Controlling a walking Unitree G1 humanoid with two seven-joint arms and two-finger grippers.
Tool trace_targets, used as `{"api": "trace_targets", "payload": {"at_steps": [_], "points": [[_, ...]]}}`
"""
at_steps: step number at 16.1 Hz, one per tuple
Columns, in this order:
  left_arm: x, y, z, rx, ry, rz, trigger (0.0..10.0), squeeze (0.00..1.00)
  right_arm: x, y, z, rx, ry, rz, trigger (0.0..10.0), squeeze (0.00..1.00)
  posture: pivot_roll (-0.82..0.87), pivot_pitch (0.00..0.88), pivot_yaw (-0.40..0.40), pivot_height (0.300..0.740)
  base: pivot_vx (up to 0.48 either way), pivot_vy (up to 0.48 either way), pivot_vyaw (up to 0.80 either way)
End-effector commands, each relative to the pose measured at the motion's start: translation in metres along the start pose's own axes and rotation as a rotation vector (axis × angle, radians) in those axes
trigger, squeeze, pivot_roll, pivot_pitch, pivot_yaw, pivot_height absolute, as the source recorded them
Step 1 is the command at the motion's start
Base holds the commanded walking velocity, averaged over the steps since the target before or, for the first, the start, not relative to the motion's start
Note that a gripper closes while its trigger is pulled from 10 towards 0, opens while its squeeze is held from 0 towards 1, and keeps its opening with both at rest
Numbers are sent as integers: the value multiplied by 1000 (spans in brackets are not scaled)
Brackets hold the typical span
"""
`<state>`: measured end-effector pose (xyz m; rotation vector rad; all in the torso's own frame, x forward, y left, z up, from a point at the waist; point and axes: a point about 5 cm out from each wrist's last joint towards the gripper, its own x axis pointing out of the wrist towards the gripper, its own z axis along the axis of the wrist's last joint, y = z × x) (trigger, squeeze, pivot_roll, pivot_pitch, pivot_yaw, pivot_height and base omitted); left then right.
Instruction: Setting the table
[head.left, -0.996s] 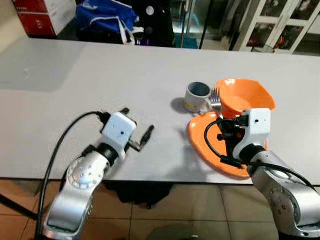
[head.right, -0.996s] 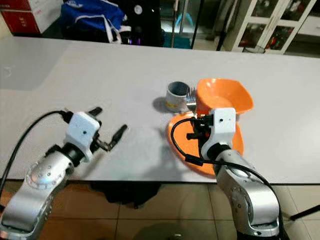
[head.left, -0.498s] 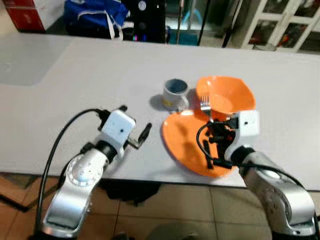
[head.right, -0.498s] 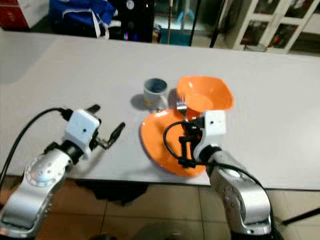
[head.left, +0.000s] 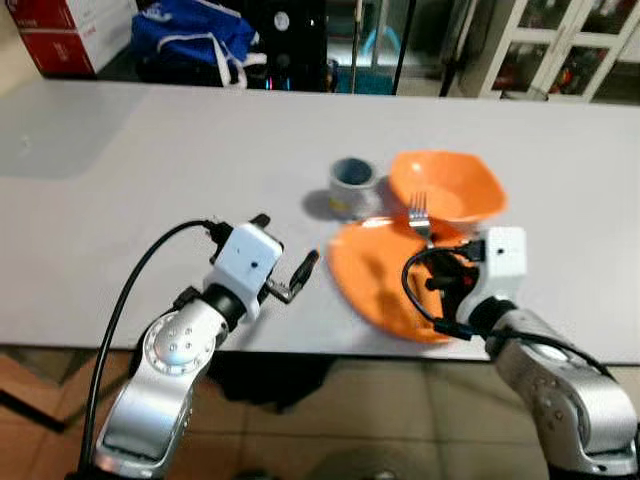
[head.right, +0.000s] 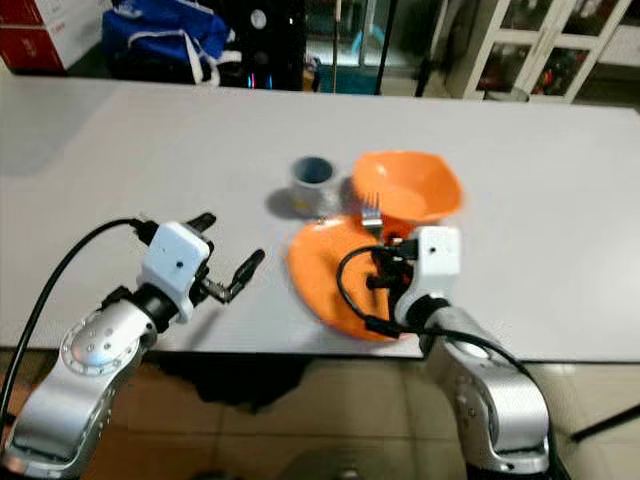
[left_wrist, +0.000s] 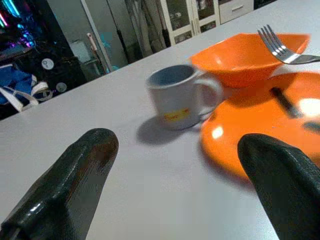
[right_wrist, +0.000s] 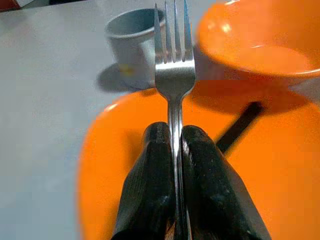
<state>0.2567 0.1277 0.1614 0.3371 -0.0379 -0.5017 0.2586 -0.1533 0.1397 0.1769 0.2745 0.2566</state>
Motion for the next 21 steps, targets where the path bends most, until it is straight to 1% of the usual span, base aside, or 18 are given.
{"api": "trace_targets", "payload": {"at_steps": [1,3,5,6,7,9,11,12,13,15,17,18,20,21], "points": [[1,0,0,14,1,0,10000,0,1,2,5,-2,-15,12,10000,0,-88,62,-34,740,0,0,-413],[4,0,2,14,-7,17,10000,0,2,-1,6,-32,-17,13,10000,0,-87,57,-34,740,0,0,0],[6,1,2,41,-1,36,10000,0,3,-5,9,-43,-28,4,10000,0,-86,57,-34,740,0,0,0],[7,2,2,44,1,42,10000,0,5,-5,12,-99,-34,22,10000,0,-88,58,-31,740,0,-480,0],[8,2,2,51,1,40,10000,0,6,-4,13,-132,-25,29,10000,0,-88,59,-30,740,0,-480,0],[8,2,2,55,0,42,10000,0,8,-6,14,-132,-23,24,10000,0,-87,60,-30,740,0,-480,800],[8,2,2,56,1,46,10000,0,9,-9,15,-127,-31,7,10000,0,-86,59,-30,740,0,-480,747],[9,3,2,57,1,48,10000,0,10,-14,16,-61,-47,-26,10000,0,-87,59,-29,740,0,-480,0],[9,3,2,58,1,48,10000,0,10,-14,16,-51,-46,-31,10000,0,-87,59,-29,740,0,-480,0],[10,3,0,39,11,54,10000,0,12,-11,13,-98,-18,20,10000,0,-89,63,-28,740,0,-187,0],[9,1,0,51,10,39,10000,0,16,-11,14,-108,-15,33,10000,0,-86,67,-33,740,0,0,0],[8,1,1,49,8,36,10000,0,21,-13,17,-99,-14,27,10000,0,-83,69,-39,740,0,0,0],[2,6,-1,45,18,46,10000,0,36,-18,28,-32,-26,-2,10000,0,-80,80,-45,740,0,0,0],[0,8,-3,46,25,51,10000,0,44,-16,32,-3,-23,6,10000,0,-80,84,-46,740,0,0,0]]}}
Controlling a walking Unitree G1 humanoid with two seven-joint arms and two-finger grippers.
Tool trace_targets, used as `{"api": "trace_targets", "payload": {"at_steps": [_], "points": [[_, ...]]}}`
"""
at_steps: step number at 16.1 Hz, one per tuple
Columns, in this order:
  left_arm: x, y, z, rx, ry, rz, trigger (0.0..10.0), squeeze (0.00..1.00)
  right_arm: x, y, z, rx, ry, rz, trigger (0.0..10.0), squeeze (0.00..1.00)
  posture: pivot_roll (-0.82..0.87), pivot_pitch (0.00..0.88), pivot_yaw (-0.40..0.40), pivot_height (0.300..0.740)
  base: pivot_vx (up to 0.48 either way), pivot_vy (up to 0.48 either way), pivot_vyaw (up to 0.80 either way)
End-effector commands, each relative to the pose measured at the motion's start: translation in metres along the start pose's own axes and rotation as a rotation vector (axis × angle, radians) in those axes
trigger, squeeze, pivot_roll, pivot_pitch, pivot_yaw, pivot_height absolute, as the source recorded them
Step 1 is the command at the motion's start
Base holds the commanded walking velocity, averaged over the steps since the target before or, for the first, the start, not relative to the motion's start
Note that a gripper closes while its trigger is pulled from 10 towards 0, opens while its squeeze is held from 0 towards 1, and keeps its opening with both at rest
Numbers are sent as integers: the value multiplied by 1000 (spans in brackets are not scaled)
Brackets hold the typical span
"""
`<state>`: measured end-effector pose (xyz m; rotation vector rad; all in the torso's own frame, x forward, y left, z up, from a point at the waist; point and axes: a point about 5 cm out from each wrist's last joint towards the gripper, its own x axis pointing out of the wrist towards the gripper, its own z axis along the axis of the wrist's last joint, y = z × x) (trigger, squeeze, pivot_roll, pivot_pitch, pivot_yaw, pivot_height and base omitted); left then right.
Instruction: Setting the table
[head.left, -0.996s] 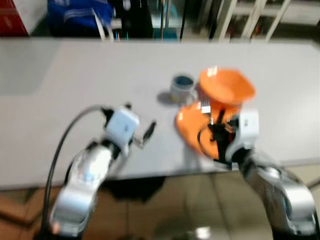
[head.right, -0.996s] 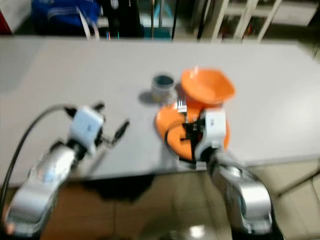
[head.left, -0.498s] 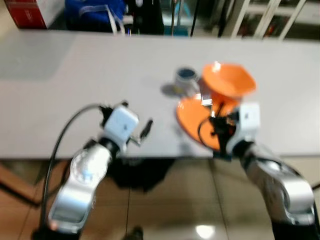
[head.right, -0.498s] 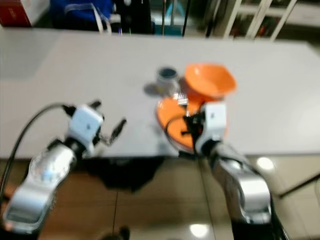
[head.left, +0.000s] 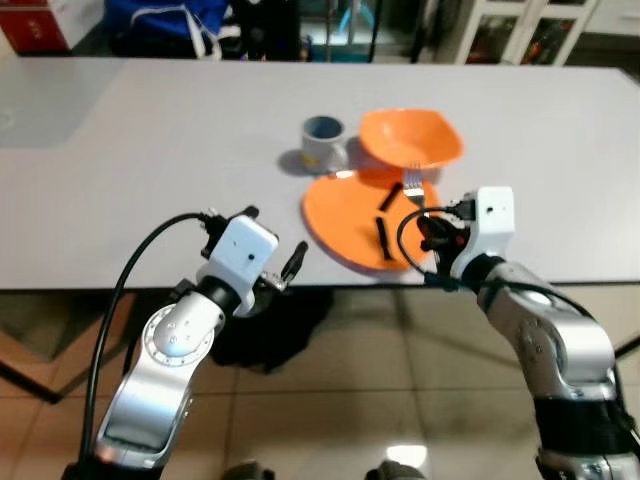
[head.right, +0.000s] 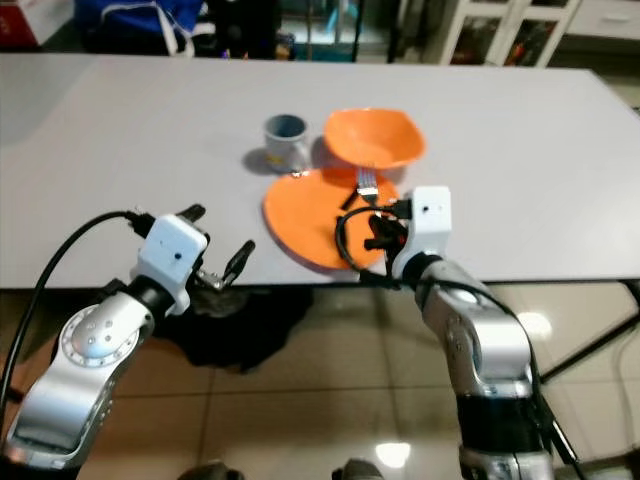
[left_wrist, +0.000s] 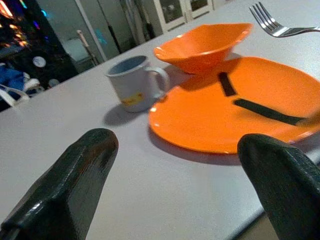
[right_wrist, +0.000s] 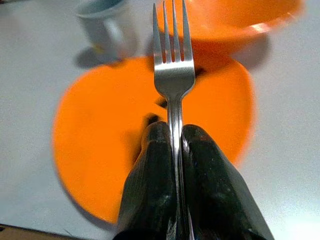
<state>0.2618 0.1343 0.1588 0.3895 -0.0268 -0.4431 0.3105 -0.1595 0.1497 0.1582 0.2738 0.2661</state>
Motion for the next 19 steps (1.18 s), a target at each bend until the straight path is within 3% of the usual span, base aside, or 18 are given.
{"api": "trace_targets", "payload": {"at_steps": [1,7,12,19], "points": [[-3,1,2,-2,-7,-6,10000,0,7,0,8,31,-20,-5,10000,0,-79,90,-47,740,0,0,0],[-18,-17,15,-59,-68,-166,10000,0,47,-8,20,118,6,-43,10000,0,-59,135,-71,740,0,0,0],[-31,-13,15,-56,-38,-159,10000,0,77,-4,32,156,11,-39,10000,0,-21,180,-92,740,0,0,0],[-48,-8,16,-52,8,-150,10000,0,92,6,30,222,-4,-115,10000,0,12,209,-91,740,0,0,0]]}}
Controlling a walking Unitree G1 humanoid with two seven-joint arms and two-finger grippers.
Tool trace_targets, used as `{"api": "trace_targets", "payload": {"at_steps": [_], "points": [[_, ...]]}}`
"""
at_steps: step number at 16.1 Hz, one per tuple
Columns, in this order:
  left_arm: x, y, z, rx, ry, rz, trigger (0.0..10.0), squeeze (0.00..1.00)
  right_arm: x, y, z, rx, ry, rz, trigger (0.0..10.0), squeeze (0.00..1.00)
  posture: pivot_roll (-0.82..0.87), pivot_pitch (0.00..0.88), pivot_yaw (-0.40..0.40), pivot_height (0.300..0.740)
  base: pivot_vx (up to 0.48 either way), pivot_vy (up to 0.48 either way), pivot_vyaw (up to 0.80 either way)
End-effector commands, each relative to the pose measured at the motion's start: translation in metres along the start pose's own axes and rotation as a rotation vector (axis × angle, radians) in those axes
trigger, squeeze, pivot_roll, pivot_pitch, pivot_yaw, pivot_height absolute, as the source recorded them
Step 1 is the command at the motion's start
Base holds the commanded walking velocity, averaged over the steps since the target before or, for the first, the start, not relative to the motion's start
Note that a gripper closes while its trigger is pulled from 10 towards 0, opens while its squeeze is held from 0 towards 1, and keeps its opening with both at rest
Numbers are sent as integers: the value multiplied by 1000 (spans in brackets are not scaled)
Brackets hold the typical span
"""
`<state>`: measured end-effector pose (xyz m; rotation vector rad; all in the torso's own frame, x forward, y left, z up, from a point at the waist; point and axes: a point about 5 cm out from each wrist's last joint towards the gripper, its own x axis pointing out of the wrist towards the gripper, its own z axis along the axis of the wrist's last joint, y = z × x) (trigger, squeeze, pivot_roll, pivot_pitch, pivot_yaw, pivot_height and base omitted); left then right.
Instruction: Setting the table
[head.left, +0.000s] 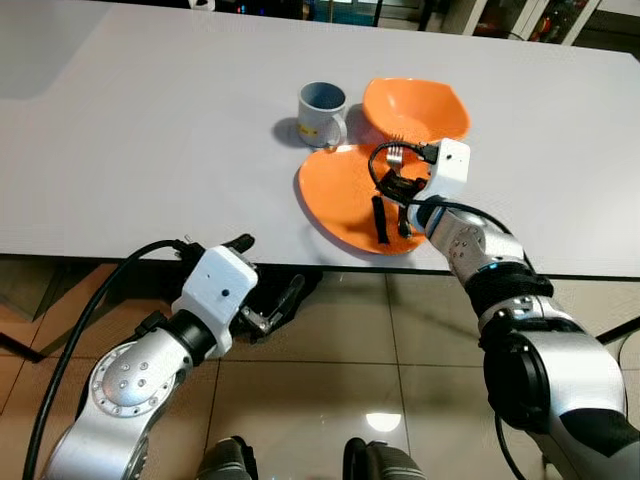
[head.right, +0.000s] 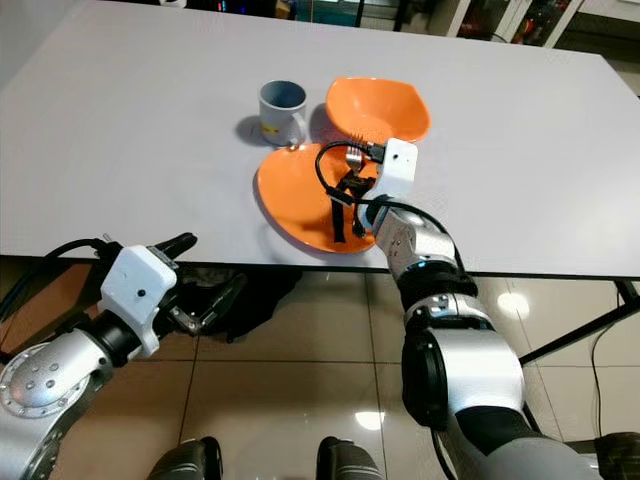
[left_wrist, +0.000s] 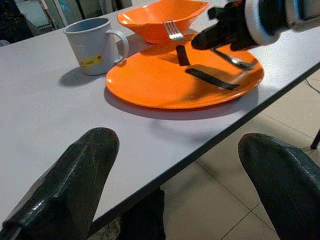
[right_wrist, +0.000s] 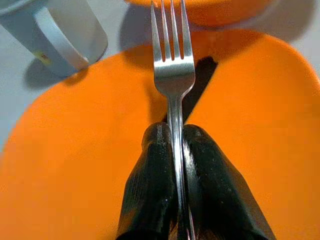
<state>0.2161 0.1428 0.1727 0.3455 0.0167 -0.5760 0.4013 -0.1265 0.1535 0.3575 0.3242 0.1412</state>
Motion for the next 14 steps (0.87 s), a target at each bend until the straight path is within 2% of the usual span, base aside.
{"api": "trace_targets", "payload": {"at_steps": [1,5,9,13,14], "points": [[-3,-3,1,-4,4,-25,10000,0,0,-4,5,10,-21,-32,10000,0,12,210,-89,740,0,0,0],[-2,-3,3,-1,2,-31,10000,0,1,-2,11,-29,-43,-18,10000,0,11,212,-85,740,0,0,0],[-2,-6,4,-5,6,-57,10000,0,2,-5,8,15,-33,-46,10000,0,18,207,-79,740,0,0,0],[-2,-8,6,-19,0,-85,10000,0,3,-4,9,9,-28,-71,10000,0,21,205,-76,740,0,0,0],[-1,-8,6,-19,-3,-85,10000,0,3,-4,9,3,-25,-76,10000,380,22,204,-76,740,0,0,0]]}}
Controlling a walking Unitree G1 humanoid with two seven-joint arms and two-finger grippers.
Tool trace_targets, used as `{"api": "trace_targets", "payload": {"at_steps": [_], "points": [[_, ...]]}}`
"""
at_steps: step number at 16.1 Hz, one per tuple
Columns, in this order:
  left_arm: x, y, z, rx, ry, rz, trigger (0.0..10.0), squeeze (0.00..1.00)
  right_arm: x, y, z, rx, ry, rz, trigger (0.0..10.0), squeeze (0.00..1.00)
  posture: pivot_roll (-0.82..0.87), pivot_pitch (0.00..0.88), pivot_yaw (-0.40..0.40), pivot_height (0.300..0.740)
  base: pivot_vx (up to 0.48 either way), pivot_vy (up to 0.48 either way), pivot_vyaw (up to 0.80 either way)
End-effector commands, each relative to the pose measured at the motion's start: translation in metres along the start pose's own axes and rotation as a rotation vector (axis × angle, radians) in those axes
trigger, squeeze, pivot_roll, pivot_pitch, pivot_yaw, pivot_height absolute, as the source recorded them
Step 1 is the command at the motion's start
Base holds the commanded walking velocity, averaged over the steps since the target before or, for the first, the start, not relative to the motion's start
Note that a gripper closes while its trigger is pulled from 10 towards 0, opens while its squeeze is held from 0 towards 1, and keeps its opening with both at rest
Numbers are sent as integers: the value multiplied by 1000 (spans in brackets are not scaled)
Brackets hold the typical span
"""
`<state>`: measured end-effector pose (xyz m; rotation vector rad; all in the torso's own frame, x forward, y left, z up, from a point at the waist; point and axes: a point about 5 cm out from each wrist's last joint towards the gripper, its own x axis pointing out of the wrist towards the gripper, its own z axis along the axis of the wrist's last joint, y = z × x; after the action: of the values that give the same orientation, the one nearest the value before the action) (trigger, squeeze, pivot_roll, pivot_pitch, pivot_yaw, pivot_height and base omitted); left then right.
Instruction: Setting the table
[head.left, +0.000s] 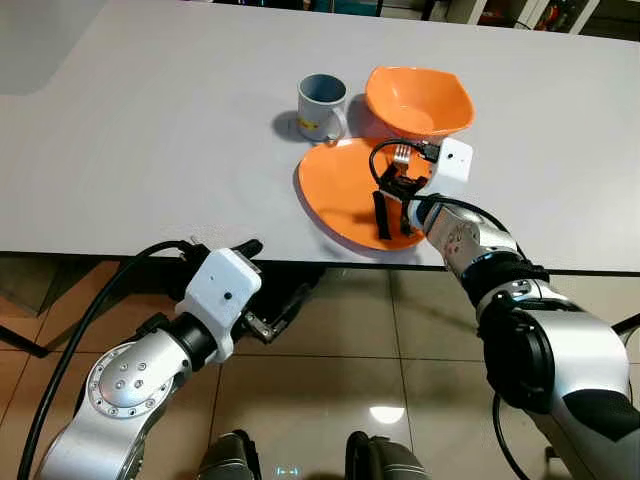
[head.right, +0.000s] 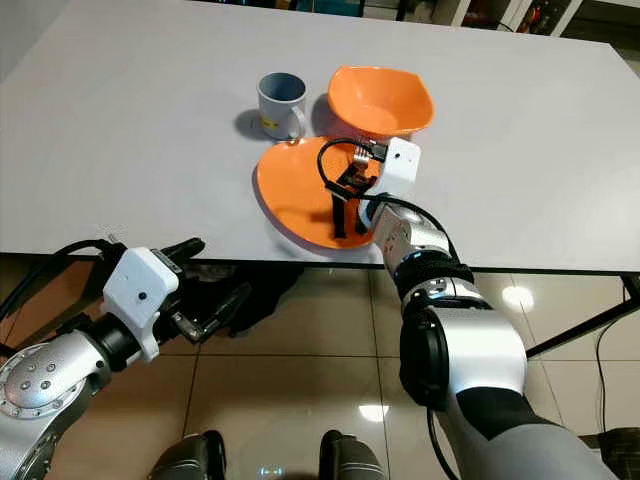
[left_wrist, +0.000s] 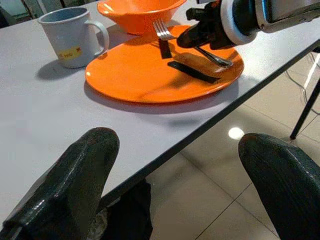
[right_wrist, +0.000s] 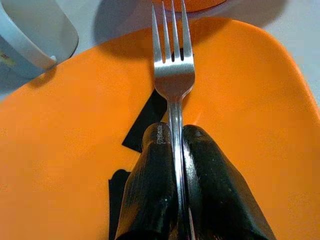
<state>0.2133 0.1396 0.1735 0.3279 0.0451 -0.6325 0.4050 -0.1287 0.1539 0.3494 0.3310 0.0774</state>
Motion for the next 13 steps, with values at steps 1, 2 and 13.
{"api": "trace_targets", "payload": {"at_steps": [1,2,13], "points": [[1,-4,5,3,-17,-27,10000,0,0,-2,6,-2,-22,-16,10000,663,24,202,-77,740,0,0,0],[2,-4,5,1,-18,-27,10000,0,0,-1,6,1,-21,-14,10000,871,25,200,-76,740,0,0,0],[13,19,0,47,17,103,10000,0,-3,13,35,-118,-210,103,10000,0,26,108,-71,740,0,0,0]]}}
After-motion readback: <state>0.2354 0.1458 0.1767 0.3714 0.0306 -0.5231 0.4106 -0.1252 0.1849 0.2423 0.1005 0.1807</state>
